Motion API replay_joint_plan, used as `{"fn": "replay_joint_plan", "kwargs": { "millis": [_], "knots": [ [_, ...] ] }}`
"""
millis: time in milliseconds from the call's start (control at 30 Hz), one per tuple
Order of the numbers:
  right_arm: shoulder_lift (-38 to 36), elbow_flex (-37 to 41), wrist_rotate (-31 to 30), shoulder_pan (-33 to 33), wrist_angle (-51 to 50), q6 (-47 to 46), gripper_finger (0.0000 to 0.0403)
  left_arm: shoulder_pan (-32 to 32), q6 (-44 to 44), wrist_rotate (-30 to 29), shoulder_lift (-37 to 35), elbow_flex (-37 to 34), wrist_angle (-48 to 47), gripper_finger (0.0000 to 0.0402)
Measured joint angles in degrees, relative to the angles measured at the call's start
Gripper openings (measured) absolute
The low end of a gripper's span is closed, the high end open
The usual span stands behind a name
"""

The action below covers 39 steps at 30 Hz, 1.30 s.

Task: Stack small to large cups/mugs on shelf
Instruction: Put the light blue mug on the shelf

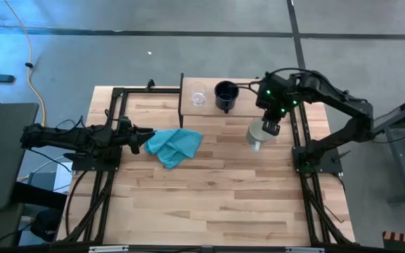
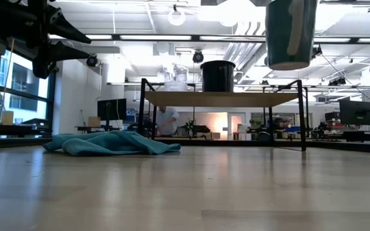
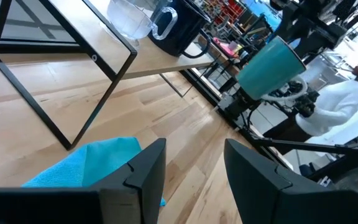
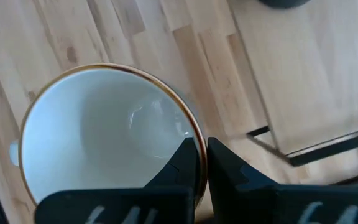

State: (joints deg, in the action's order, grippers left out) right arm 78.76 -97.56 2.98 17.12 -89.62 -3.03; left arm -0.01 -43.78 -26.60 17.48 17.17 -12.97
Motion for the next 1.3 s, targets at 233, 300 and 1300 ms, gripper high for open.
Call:
{"fn": "replay_joint_plan", "kwargs": {
  "millis": [233, 300, 1300],
  "knots": [
    [3.25, -3.48, 1.29, 5.44, -0.38, 8.03, 0.0, 0.0, -0.25, 0.0, 0.0, 0.0, 0.0, 0.0152],
    [3.87, -4.58, 1.87, 7.23, -0.34, 10.74, 0.0, 0.0, -0.48, 0.02, 0.0, 0.0, 0.0, 0.0152],
    [11.32, -9.38, 4.67, 24.48, -0.36, 33.25, 0.0, 0.0, -3.27, 0.0, 0.01, 0.0, -0.02, 0.0152]
  ]
}}
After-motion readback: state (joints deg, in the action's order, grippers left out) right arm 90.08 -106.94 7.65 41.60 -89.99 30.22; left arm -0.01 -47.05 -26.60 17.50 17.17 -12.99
